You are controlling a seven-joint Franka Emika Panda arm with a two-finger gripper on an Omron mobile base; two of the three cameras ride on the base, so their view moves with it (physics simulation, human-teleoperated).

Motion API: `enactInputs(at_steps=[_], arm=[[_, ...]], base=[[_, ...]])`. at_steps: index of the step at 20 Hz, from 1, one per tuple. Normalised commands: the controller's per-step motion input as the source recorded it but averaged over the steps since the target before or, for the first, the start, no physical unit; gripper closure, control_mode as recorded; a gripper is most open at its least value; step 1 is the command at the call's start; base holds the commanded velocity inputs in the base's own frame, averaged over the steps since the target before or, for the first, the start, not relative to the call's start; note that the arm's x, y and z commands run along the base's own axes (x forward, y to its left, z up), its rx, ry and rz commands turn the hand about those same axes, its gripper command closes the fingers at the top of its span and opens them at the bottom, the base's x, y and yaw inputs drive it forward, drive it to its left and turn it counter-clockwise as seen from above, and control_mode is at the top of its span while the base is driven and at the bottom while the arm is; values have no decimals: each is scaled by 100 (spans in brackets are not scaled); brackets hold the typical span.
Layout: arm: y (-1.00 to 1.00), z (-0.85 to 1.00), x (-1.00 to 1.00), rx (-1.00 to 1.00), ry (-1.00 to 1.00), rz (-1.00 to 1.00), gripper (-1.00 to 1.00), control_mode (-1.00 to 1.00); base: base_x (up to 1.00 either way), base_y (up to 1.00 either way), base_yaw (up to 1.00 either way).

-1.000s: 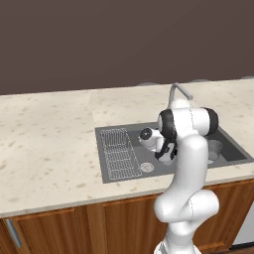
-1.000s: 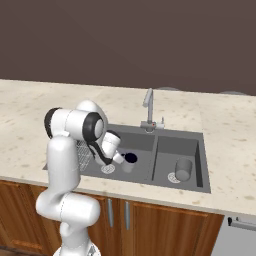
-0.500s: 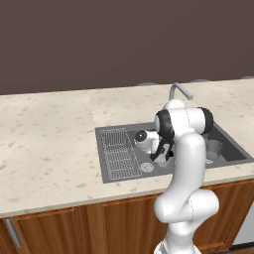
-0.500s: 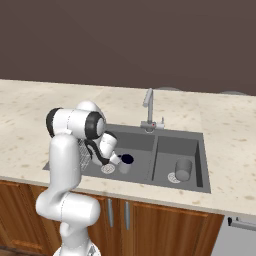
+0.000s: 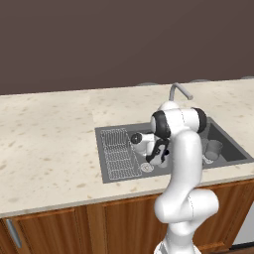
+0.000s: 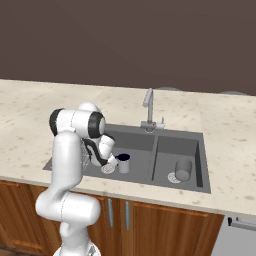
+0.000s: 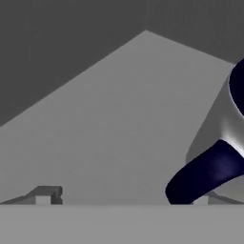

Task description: Move any existing items from the left basin to the right basin for drying. Then move the mug from the counter to the left basin of the sink for washing.

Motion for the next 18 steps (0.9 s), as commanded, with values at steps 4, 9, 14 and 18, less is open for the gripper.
enactInputs(at_steps=[4, 9, 14, 18], arm=[[1, -3, -10, 0, -2, 0, -100, -100], [0, 14, -31, 0, -5, -1, -100, -100], [0, 10, -33, 0, -1, -1, -100, -100], [1, 0, -30, 0, 0, -3, -100, -100]], base=[[0, 0, 0], [0, 0, 0], [0, 0, 0], [0, 0, 0]])
